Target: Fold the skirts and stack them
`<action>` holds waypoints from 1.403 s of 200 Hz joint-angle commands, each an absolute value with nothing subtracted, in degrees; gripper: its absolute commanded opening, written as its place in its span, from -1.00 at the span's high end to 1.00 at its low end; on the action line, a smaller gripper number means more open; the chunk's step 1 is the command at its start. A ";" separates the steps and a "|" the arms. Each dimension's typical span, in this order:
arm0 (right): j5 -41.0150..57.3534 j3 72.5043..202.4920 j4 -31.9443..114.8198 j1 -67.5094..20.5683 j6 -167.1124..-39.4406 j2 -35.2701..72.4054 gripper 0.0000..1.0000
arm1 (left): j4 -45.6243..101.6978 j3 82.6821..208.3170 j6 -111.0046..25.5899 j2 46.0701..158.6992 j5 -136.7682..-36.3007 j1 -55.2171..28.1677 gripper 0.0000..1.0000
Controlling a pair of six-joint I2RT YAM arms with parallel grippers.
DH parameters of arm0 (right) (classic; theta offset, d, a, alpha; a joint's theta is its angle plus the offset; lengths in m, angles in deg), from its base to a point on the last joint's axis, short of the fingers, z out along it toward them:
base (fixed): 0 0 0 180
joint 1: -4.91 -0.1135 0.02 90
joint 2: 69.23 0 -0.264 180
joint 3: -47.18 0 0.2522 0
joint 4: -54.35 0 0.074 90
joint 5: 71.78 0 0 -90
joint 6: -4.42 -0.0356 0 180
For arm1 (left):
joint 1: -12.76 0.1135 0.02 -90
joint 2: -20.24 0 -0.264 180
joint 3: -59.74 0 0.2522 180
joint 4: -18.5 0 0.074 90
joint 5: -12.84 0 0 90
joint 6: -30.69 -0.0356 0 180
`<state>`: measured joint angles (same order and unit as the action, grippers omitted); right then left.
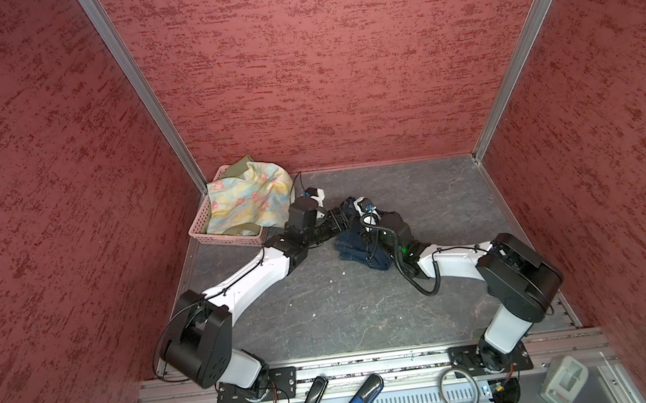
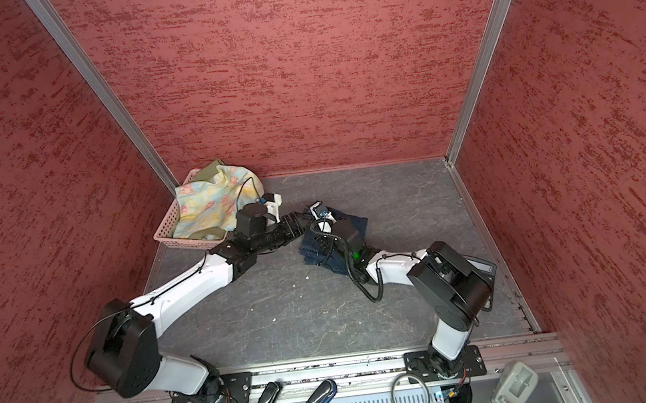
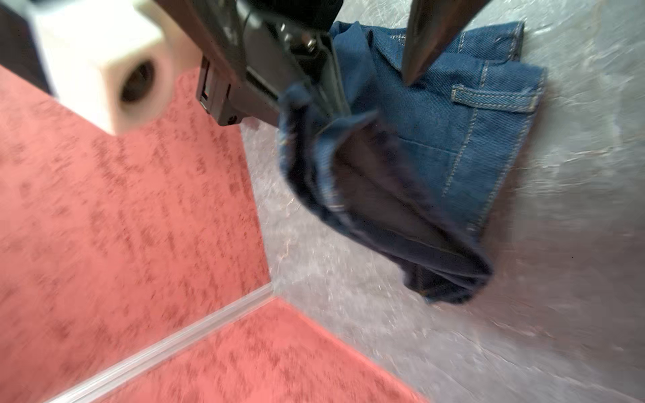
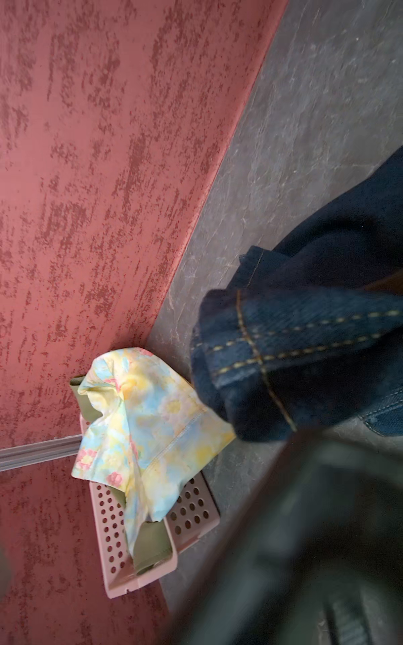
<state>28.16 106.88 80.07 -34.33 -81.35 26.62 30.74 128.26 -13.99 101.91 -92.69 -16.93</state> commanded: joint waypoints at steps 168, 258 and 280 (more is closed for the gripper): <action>45.41 99.26 83.56 -34.20 -102.89 11.72 1.00 | 20.62 113.40 11.29 112.28 -98.24 -15.83 -0.70; 45.73 97.97 83.96 -34.25 -102.08 9.68 1.00 | 7.57 113.99 24.48 123.41 -92.74 -19.16 -0.40; 45.31 97.69 83.52 -34.23 -103.05 9.15 1.00 | 6.23 115.21 22.34 125.82 -92.25 -19.27 -0.11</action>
